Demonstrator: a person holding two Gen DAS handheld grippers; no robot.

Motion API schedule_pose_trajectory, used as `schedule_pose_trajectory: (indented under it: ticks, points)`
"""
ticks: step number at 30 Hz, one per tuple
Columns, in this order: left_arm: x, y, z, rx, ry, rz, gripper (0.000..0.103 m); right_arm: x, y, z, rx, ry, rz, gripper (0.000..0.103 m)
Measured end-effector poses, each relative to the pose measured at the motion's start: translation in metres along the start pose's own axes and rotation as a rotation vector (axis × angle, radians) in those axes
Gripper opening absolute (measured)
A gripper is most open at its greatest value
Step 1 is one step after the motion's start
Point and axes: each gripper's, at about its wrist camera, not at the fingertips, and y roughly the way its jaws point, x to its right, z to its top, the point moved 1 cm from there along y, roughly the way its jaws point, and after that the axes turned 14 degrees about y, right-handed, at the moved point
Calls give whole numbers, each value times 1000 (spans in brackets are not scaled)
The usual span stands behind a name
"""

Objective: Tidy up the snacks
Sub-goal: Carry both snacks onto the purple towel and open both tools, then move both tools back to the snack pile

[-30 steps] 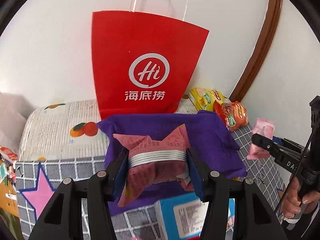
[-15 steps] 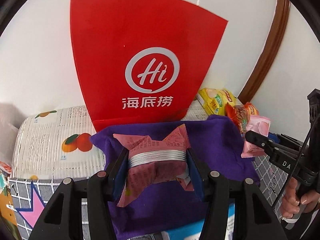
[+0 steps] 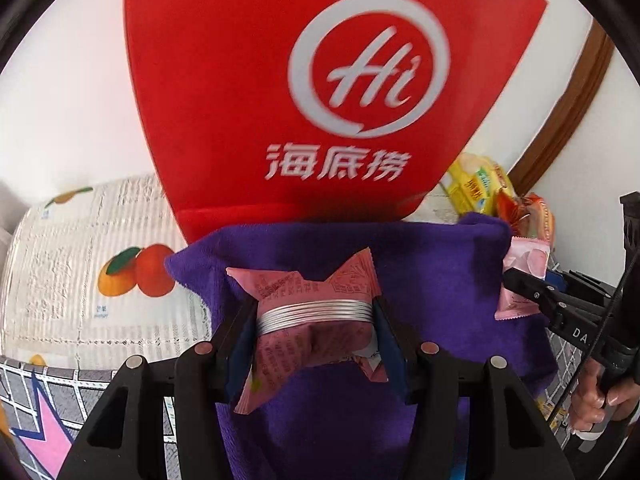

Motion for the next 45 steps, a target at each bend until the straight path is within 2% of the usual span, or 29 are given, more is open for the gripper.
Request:
schedule_pose_trajectory:
  ticks: [10, 23, 24, 26, 27, 28, 30, 32, 33, 45]
  points:
    - [0, 29, -9, -55, -17, -16, 53, 12, 38, -9, -105, 21, -30, 31]
    - [0, 33, -11, -57, -20, -33, 55, 15, 54, -10, -137, 16, -37, 32]
    - [0, 32, -11, -57, -19, -34, 55, 15, 54, -10, -135, 12, -38, 33]
    - [0, 31, -10, -58, -17, -36, 55, 14, 55, -10, -134, 3, -43, 43]
    - [0, 30, -10, -60, -14, -36, 59, 13, 53, -9, -131, -1, -44, 53]
    - [2, 30, -9, -60, -13, -33, 60, 13, 51, -9, -125, -6, -43, 58]
    - [4, 27, -7, -52, -5, -26, 67, 11, 43, -9, -100, -30, -41, 61]
    - [5, 23, -5, -46, -2, -19, 74, 8, 35, -8, -77, -52, -46, 69]
    - [6, 20, -4, -36, 3, -16, 75, 8, 32, -7, -65, -57, -45, 72]
    - [13, -25, 5, 33, 28, -7, 75, -2, -28, -5, 67, -18, -47, 71]
